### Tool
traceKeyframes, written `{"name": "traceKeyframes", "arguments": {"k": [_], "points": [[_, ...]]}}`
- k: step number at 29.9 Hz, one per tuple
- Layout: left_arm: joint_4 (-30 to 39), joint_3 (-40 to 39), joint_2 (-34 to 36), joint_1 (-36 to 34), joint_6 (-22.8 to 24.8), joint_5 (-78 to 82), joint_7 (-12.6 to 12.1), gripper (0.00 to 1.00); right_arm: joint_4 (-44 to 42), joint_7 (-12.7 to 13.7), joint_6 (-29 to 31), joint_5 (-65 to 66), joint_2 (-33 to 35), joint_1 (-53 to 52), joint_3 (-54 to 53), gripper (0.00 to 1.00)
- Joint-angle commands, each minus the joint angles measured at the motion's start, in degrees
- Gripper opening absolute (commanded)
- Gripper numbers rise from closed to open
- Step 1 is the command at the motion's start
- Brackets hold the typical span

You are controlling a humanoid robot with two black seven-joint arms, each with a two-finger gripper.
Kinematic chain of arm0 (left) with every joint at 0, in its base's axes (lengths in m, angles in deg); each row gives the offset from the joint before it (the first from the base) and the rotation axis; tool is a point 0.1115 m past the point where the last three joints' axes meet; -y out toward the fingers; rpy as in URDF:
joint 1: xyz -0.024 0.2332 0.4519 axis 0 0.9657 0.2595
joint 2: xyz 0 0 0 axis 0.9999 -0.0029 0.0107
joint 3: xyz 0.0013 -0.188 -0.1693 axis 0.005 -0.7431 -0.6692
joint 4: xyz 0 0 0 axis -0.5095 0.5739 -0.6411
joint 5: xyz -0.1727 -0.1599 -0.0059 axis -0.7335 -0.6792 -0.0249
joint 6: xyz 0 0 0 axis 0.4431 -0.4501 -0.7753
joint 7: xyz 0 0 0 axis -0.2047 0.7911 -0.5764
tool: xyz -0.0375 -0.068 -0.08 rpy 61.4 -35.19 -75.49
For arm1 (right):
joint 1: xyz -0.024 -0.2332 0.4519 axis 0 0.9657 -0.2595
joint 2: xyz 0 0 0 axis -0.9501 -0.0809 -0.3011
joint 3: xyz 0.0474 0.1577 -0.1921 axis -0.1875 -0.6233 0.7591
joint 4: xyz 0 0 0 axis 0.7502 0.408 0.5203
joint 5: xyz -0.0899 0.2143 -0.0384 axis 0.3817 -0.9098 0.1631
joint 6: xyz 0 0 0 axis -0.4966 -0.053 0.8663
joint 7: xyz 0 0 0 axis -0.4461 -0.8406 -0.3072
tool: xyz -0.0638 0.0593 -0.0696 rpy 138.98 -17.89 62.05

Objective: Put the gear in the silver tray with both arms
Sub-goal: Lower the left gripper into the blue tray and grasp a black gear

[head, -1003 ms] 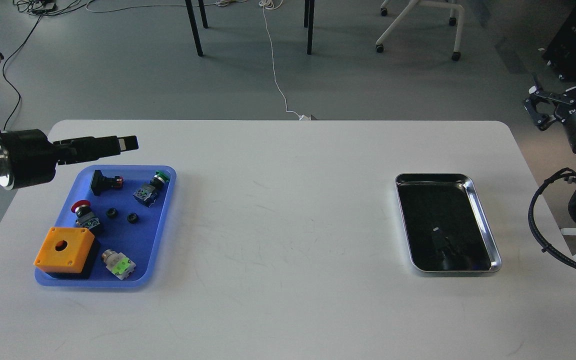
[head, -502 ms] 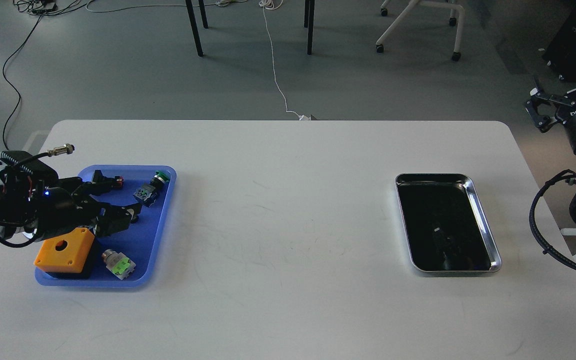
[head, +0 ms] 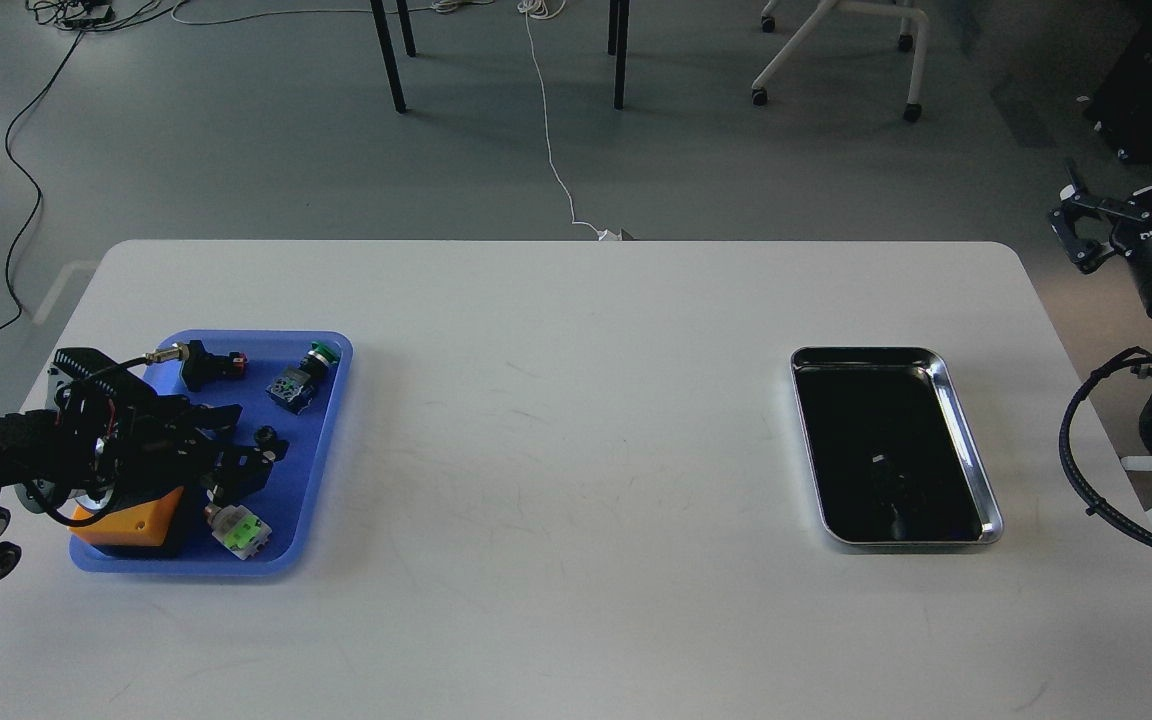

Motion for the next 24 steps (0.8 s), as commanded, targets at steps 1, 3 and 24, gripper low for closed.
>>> {"name": "traceKeyframes", "arguments": {"k": [1,3,24], "points": [[-1.17,0.03,-0.82,0.00,-0.15,1.66,0.00,0.60,0.07,0.00,0.00,0.00,-0.16,0.04,0.01,0.99],[-2.40,0.03,-1.79,0.00,-0.59,3.60,-0.08,0.57,0.15,0.00,0.00,0.00,-0.16,0.12,0.10,0.99],[-7.94,0.03,-5.92,0.09,-1.29,5.36,0.36,0.46,4.55,-0.08,0.00,0.17,0.11,1.09,0.19,0.99]]}}
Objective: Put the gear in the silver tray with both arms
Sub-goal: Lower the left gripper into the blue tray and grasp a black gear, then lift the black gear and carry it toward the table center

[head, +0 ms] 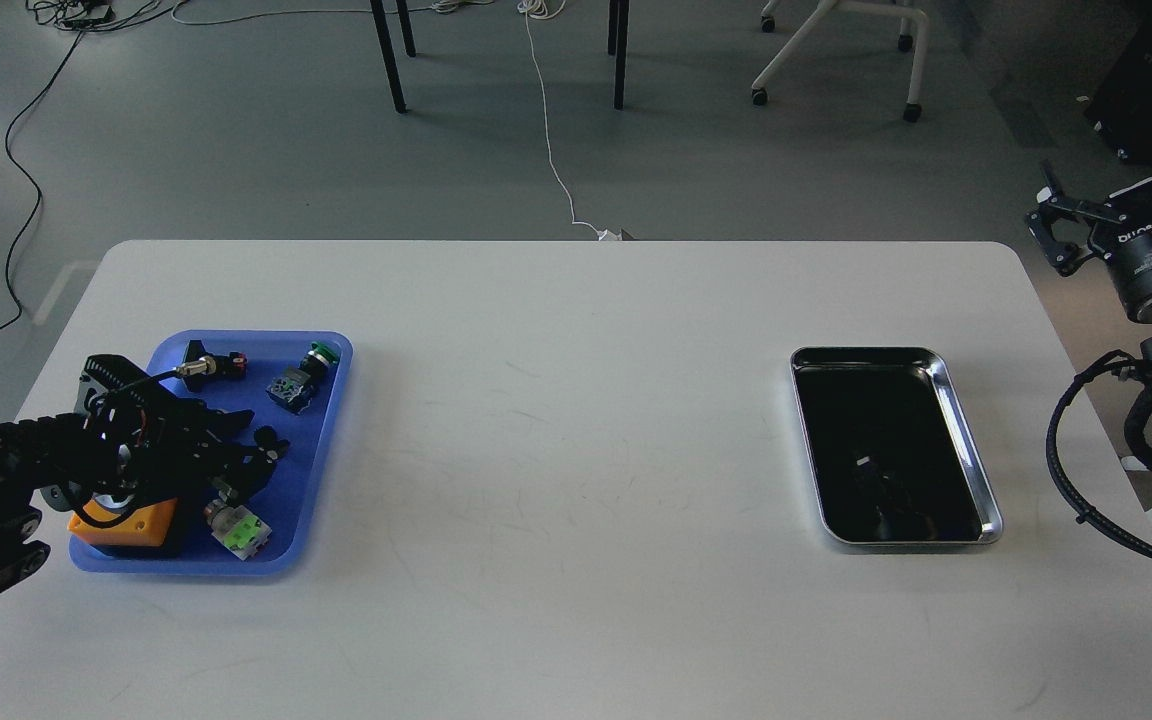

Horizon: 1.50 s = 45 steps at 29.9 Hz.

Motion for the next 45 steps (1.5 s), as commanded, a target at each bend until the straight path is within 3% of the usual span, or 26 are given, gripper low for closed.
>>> {"name": "traceKeyframes", "arguments": {"k": [1,9,30,45], "points": [[-0.05,0.00,-0.01,0.07,0.01,0.00,0.15,0.44,1.07,-0.09,0.00,0.00,0.00,0.35,0.01,0.99],[-0.22,0.35,-0.01,0.07,0.09,-0.27,0.24,0.36,1.52,-0.09,0.00,0.09,0.79,0.70,-0.08,0.99],[-2.51,0.35,-0.36,0.07,0.09,-0.62,0.33,0.31,0.90,-0.35,0.00,0.09,1.23,1.14,-0.08,0.99],[-2.33,0.26,-1.15,-0.02,0.09,-0.80,3.32,0.21,-0.24,-0.35,0.00,0.18,1.23,2.02,-0.08,0.99]]}}
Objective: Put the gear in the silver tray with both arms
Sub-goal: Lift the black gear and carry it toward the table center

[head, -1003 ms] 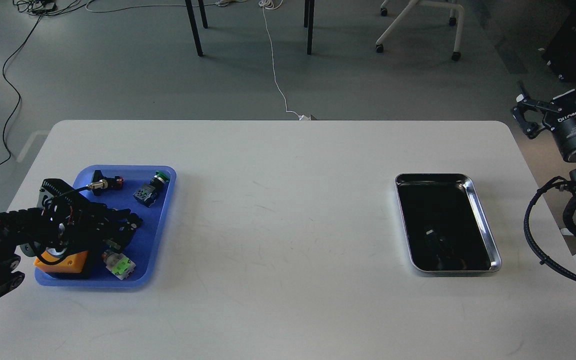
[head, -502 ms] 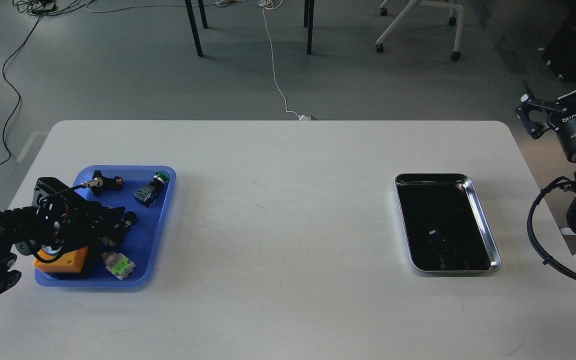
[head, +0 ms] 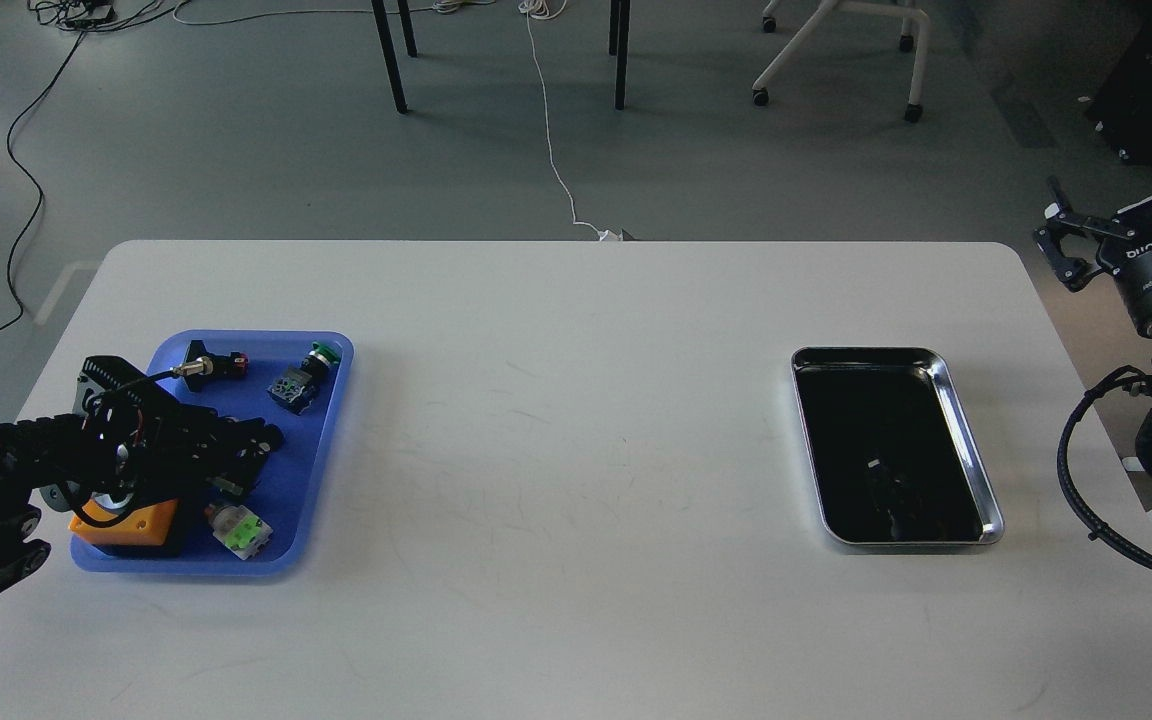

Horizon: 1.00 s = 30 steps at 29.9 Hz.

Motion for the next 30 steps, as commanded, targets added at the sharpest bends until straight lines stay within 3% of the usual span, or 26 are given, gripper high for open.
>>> {"name": "traceKeyframes", "arguments": {"k": [1,11,19,22,26,30], "points": [[0.51,-0.12,0.09,-0.24,0.00,-0.01,0.70,0.21,-0.36,-0.01,0.00,0.00,0.00,0.08,0.00,0.99],[8.51,-0.83,7.56,-1.73,0.09,-1.50,1.85,0.21,-0.36,-0.01,0.00,0.00,0.79,0.08,0.00,0.99],[18.08,-0.92,12.75,-8.84,1.75,-1.50,1.41,0.21,-0.19,-0.01,0.00,0.00,1.05,0.16,0.00,0.99],[21.43,-1.44,10.30,-12.27,2.63,-2.46,1.23,0.18,-0.10,-0.01,0.00,0.00,1.23,0.34,0.00,0.99],[21.52,-1.62,0.03,-13.07,2.72,-3.26,0.53,0.15,0.43,-0.10,0.00,-0.09,5.00,2.09,-0.17,0.99],[19.77,-1.09,-7.80,-14.39,2.81,-2.91,-3.15,0.15,0.25,-0.10,0.00,-0.09,8.95,5.52,-0.26,0.99]]}}
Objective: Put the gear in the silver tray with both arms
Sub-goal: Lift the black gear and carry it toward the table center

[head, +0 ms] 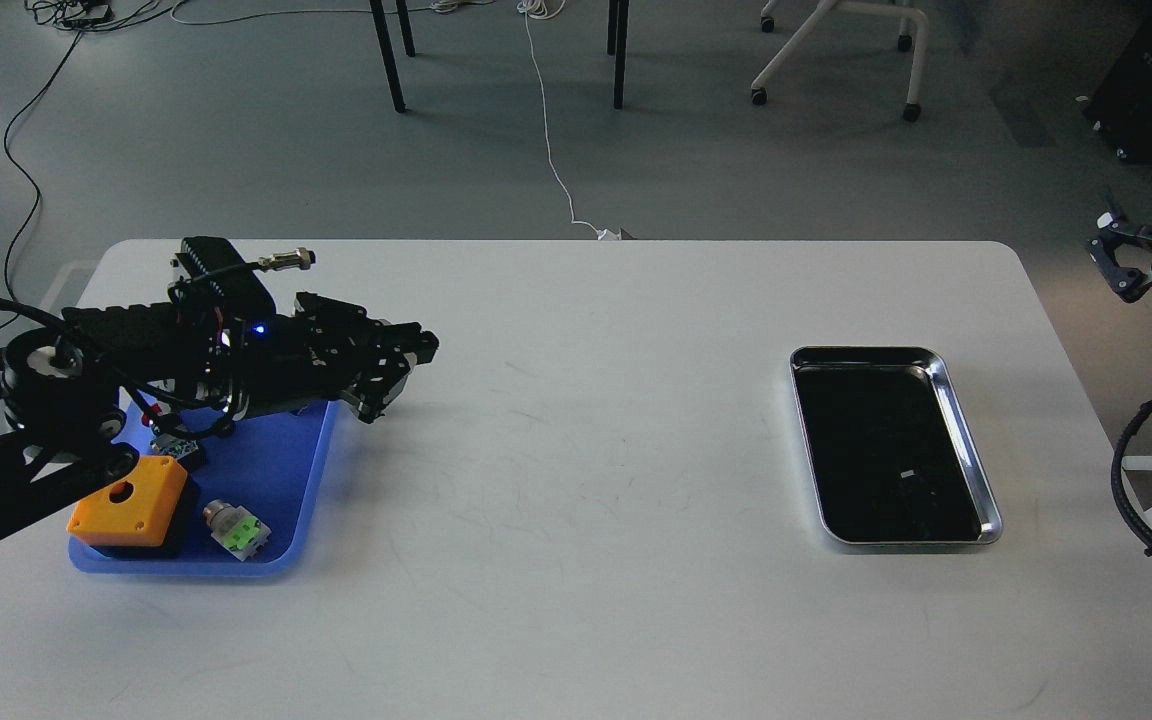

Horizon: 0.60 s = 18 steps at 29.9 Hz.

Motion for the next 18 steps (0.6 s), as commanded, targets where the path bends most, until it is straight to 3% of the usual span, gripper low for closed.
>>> {"name": "traceKeyframes", "arguments": {"k": [1,7,18], "points": [[-2.94,0.63,-8.24,-1.23,0.09,0.27,-2.80,0.15,-0.06,-0.27,0.00,0.01,3.56,3.26,-0.10,0.99],[-12.44,1.16,-24.50,-1.67,0.35,2.02,-2.98,0.15,0.02,-2.03,0.00,0.01,5.49,6.69,-0.10,0.99],[-23.33,8.63,-40.42,-3.26,0.26,5.54,-2.98,0.16,0.03,-2.29,0.00,0.01,5.58,7.66,-0.10,0.99]]}}
